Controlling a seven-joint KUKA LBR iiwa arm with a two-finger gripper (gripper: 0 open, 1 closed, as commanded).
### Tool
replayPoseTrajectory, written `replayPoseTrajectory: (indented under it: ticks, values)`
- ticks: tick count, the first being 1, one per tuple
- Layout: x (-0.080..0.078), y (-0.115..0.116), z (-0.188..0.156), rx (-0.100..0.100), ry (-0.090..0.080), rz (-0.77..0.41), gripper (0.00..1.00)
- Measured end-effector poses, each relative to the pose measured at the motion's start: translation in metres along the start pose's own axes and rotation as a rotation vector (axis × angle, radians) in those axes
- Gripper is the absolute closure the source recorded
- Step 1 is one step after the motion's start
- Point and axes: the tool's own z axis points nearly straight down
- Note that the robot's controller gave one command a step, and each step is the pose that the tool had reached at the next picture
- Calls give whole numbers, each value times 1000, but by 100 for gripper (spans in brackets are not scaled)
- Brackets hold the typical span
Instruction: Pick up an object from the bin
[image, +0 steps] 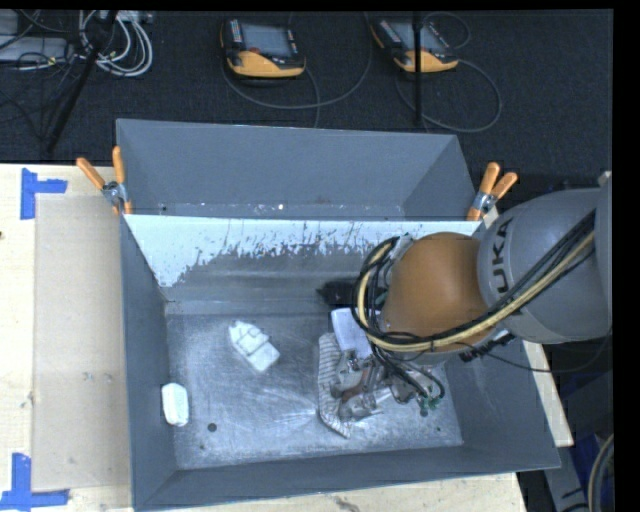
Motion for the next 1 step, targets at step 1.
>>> replayPoseTrajectory:
  ticks: [1]
  values:
    - [0, 0, 0, 1, -5, -59, 100]
